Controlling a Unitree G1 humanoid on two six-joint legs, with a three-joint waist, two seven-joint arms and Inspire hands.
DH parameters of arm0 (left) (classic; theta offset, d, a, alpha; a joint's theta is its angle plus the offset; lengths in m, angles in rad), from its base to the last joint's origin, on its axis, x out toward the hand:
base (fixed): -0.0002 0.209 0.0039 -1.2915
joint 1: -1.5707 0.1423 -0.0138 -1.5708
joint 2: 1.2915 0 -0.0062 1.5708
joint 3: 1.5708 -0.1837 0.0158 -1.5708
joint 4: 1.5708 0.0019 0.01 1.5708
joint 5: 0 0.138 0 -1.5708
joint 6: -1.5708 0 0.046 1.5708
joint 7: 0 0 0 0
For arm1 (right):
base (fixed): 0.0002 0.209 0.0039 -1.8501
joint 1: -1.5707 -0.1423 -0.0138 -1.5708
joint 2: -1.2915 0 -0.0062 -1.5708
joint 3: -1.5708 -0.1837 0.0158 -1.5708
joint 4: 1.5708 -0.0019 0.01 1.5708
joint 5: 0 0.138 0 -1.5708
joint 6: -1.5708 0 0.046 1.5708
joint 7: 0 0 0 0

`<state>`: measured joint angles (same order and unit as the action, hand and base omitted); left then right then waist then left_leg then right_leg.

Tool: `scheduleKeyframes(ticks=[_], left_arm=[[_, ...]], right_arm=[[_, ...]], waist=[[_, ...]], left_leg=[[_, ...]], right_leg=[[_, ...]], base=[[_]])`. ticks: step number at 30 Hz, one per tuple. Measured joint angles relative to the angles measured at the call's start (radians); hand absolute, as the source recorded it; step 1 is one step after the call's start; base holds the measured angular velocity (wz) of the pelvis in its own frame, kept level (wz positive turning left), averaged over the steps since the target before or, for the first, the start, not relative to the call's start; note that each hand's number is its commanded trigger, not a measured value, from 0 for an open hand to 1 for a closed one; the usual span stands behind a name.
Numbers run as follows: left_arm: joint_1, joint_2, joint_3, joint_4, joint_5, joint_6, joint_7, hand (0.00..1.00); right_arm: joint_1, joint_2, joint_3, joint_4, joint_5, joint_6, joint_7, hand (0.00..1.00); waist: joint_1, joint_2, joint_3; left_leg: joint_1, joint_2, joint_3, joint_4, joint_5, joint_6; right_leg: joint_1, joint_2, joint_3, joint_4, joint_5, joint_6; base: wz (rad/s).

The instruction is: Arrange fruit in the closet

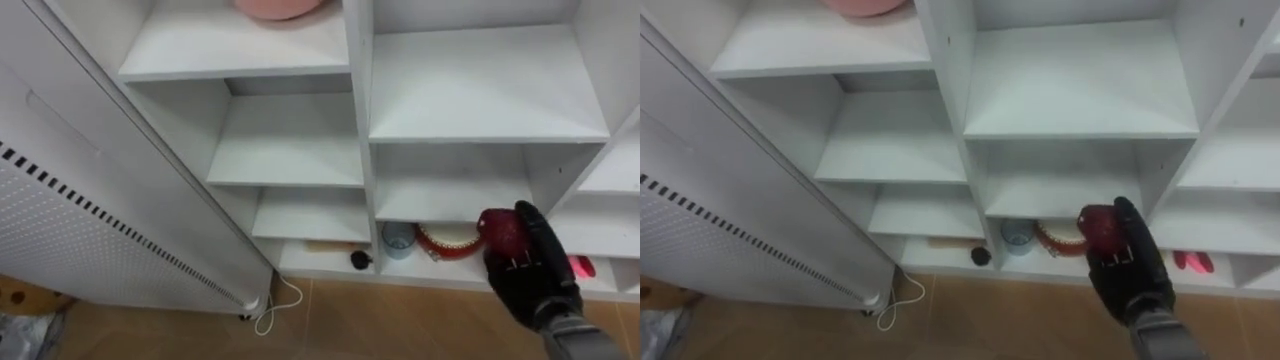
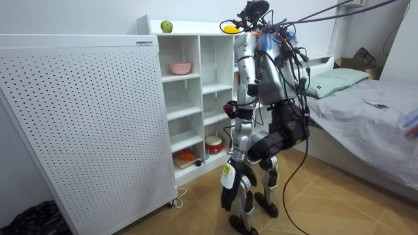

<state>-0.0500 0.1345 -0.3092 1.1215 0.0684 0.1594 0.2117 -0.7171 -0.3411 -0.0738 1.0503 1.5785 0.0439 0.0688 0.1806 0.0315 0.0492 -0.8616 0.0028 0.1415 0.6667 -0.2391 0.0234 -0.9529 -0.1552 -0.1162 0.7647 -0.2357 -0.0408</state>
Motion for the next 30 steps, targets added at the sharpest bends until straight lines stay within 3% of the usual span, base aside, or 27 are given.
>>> scheduleKeyframes(ticks=[2,3,4,14,20,30], left_arm=[[0.000,0.000,-0.016,-0.001,0.000,0.000,-0.007,0.00],[0.000,0.000,-0.018,-0.002,0.000,0.000,-0.007,0.00],[0.000,0.000,-0.019,-0.003,0.001,0.000,-0.008,0.00],[0.015,0.019,-0.030,-0.062,-0.001,0.000,-0.025,0.00],[0.056,0.045,-0.028,-0.105,-0.018,0.001,-0.022,0.00],[0.095,0.049,-0.028,-0.161,-0.018,0.004,-0.018,0.00]], right_arm=[[-0.014,-0.004,0.000,-0.001,0.017,0.000,0.005,1.00],[-0.015,-0.005,0.000,-0.002,0.023,0.000,0.008,0.29],[-0.018,-0.007,0.000,-0.003,0.023,0.000,0.010,0.00],[-0.091,-0.019,-0.007,-0.057,0.027,-0.003,0.008,0.00],[-0.091,-0.019,-0.030,-0.075,0.034,-0.009,-0.004,0.00],[-0.094,-0.019,-0.049,-0.075,0.066,-0.030,-0.041,0.00]], waist=[[0.005,0.000,-0.0001],[0.006,0.000,-0.0001],[0.011,0.000,-0.0003],[0.016,0.004,-0.0033],[0.019,0.006,-0.0061],[0.019,0.013,-0.0123]], left_leg=[[-0.004,-0.001,0.000,0.007,-0.003,0.000],[-0.004,-0.001,0.000,0.009,-0.004,0.000],[-0.005,0.000,0.000,0.011,-0.007,0.000],[-0.036,-0.008,-0.001,0.060,-0.019,0.006],[-0.036,-0.005,-0.003,0.091,-0.032,0.008],[-0.036,0.001,-0.003,0.118,-0.037,0.013]], right_leg=[[-0.005,-0.002,0.000,0.009,-0.005,-0.001],[-0.005,-0.003,-0.001,0.012,-0.007,-0.001],[-0.006,-0.003,-0.001,0.016,-0.010,-0.001],[-0.034,-0.020,-0.013,0.069,-0.029,-0.001],[-0.029,-0.020,-0.012,0.090,-0.032,-0.001],[-0.021,-0.019,-0.014,0.102,-0.029,0.000]], base=[[0.04],[0.00],[0.00],[0.05],[-0.02],[-0.02]])
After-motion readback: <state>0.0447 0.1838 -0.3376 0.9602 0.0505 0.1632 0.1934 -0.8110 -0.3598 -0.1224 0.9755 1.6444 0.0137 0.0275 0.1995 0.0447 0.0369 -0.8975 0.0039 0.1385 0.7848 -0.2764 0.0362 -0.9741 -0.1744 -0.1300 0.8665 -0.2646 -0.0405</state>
